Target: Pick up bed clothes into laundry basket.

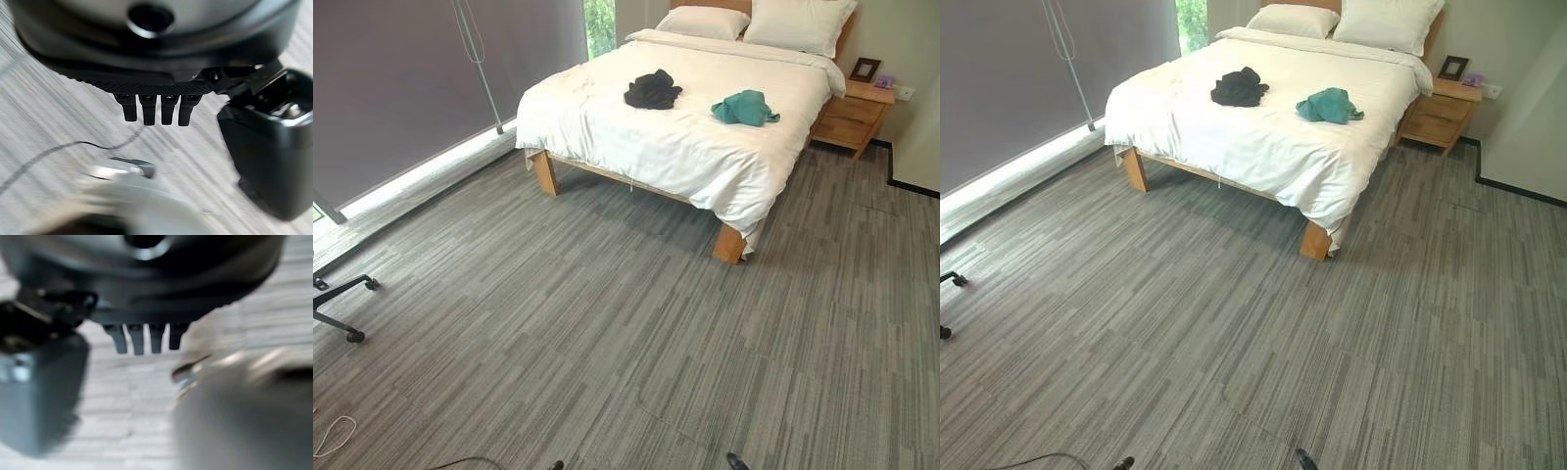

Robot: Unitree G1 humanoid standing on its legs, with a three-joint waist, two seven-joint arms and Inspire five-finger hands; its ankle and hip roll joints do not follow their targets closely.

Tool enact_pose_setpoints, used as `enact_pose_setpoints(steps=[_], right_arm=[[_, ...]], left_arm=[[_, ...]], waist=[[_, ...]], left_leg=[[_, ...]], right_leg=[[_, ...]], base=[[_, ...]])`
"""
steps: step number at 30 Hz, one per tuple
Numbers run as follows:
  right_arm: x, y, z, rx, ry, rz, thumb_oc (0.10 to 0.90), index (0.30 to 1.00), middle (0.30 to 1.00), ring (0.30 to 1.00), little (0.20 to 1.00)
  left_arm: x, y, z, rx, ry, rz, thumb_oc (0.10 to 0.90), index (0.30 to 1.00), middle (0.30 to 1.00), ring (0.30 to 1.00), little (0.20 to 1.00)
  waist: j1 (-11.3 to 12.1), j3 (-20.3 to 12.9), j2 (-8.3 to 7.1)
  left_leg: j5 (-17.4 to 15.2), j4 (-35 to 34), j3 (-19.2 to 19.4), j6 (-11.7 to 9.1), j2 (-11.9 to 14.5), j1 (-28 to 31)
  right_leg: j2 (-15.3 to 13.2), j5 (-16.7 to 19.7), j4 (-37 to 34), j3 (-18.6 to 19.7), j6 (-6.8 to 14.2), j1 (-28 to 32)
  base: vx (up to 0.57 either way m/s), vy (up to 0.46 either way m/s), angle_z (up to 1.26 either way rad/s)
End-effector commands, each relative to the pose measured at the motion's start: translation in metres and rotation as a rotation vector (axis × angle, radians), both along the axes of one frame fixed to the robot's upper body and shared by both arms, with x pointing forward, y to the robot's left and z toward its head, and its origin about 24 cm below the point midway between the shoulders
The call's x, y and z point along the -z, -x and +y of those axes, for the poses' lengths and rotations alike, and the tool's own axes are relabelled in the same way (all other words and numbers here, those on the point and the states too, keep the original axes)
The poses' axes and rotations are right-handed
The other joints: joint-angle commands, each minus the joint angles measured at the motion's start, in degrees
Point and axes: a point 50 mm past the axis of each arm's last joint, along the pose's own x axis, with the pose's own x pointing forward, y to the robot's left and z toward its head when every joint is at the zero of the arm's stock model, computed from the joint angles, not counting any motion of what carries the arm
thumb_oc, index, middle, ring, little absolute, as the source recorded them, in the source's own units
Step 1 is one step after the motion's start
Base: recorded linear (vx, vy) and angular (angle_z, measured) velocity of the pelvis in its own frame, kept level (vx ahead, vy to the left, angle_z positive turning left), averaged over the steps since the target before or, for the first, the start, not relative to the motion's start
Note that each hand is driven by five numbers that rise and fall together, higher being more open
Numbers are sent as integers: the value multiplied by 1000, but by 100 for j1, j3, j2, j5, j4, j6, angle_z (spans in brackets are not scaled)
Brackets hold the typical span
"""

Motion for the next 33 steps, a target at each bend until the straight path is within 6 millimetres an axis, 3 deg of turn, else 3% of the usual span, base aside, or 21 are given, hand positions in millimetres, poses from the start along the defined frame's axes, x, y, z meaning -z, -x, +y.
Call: enact_pose_setpoints(steps=[1, 3, 5, 6, 7, 8, 9, 10, 11, 13, 14, 18, 19, 22, 27, 33], right_arm=[[-6, -27, -3, 4, 22, -92, 800, 900, 900, 900, 900], [-3, -15, -4, -14, 20, -30, 800, 900, 900, 900, 900], [-4, -18, -9, 15, 23, -45, 800, 900, 900, 900, 900], [-8, -29, -14, 4, 43, -89, 800, 900, 900, 900, 900], [-24, -62, -27, -133, 139, -207, 800, 900, 900, 900, 900], [-24, -62, -27, -133, 140, -206, 800, 900, 900, 900, 900], [-57, -106, -43, -227, 256, -415, 800, 900, 900, 900, 900], [-57, -106, -42, -227, 256, -413, 800, 900, 900, 900, 900], [-92, -134, -55, -243, 331, -599, 800, 900, 900, 900, 900], [-103, -141, -60, -237, 344, -646, 800, 900, 900, 900, 900], [-136, -167, -67, -305, 435, -765, 800, 900, 900, 900, 900], [-156, -183, -61, -382, 495, -838, 800, 900, 900, 900, 900], [-170, -193, -53, -439, 559, -884, 800, 900, 900, 900, 900], [-175, -195, -34, -514, 554, -933, 800, 900, 900, 900, 900], [-174, -190, -12, -508, 549, -979, 800, 900, 900, 900, 900], [-177, -181, -10, -479, 582, -1033, 800, 900, 900, 900, 900]], left_arm=[[-12, -62, -16, 75, 17, -175, 800, 900, 900, 900, 900], [-13, -64, -14, 69, 4, -185, 800, 900, 900, 900, 900], [-13, -64, -11, 46, 2, -187, 800, 900, 900, 900, 900], [-16, -70, -8, 48, -5, -212, 800, 900, 900, 900, 900], [-29, -93, -2, 108, -35, -313, 800, 900, 900, 900, 900], [-28, -93, -2, 108, -35, -312, 800, 900, 900, 900, 900], [-53, -125, 6, 141, -58, -489, 800, 900, 900, 900, 900], [-53, -125, 6, 141, -58, -488, 800, 900, 900, 900, 900], [-84, -151, 12, 134, -62, -671, 800, 900, 900, 900, 900], [-93, -159, 12, 137, -55, -720, 800, 900, 900, 900, 900], [-115, -177, 19, 162, -83, -813, 800, 900, 900, 900, 900], [-133, -194, 17, 167, -107, -888, 800, 900, 900, 900, 900], [-148, -205, 12, 185, -120, -954, 800, 900, 900, 900, 900], [-164, -208, 3, 227, -134, -1034, 800, 900, 900, 900, 900], [-150, -197, 10, 118, -153, -996, 800, 900, 900, 900, 900], [-152, -180, 24, 32, -181, -1036, 800, 900, 900, 900, 900]], waist=[[24, 28, 1], [40, 10, -15], [34, -23, -16], [17, -34, -14], [-20, -35, -7], [-18, -33, -6], [-59, -14, 13], [-55, -13, 14], [-84, 18, 29], [-88, 23, 30], [-108, 25, 25], [-111, 39, 23], [-120, 57, 18], [-101, 120, -14], [-127, 235, -31], [-154, 290, -20]], left_leg=[[5, -464, -202, -646, 419, 342], [-13, -464, -211, -641, 415, 352], [-32, -464, -201, -644, 417, 382], [-36, -464, -185, -650, 424, 392], [-31, -464, -152, -657, 433, 399], [-34, -464, -151, -657, 434, 405], [-24, -464, -109, -660, 440, 396], [-28, -464, -106, -660, 441, 406], [-19, -464, -78, -659, 440, 394], [-20, -464, -67, -660, 439, 395], [-17, -464, -44, -656, 434, 385], [-25, -464, -22, -652, 436, 383], [-37, -464, 3, -645, 433, 376], [-42, -464, 32, -627, 431, 342], [-68, -464, 104, -601, 425, 299], [-125, -464, 184, -559, 411, 266]], right_leg=[[-583, 606, -534, 271, 949, -1], [-588, 602, -534, 258, 944, 12], [-597, 590, -534, 257, 952, 40], [-599, 592, -534, 270, 957, 39], [-593, 609, -534, 303, 968, 19], [-592, 607, -534, 305, 968, 24], [-591, 643, -534, 340, 986, -11], [-589, 641, -534, 342, 986, -3], [-595, 668, -534, 374, 1004, -36], [-595, 675, -534, 380, 1009, -42], [-600, 698, -534, 407, 1024, -64], [-604, 706, -532, 419, 1030, -77], [-601, 715, -533, 439, 1036, -96], [-602, 729, -534, 472, 1057, -150], [-611, 734, -521, 557, 1064, -237], [-607, 728, -521, 654, 1086, -326]], base=[[0, 0, 0], [25, 4, -1], [48, 10, -1], [0, 0, 0], [14, 22, -7], [-10, 37, -12], [-11, 22, -13], [-27, 49, -16], [-14, 27, -9], [-16, 30, -10], [-11, 25, -14], [-6, 19, -9], [-2, 23, -5], [3, 21, -6], [18, 20, -6], [60, 27, -11]])
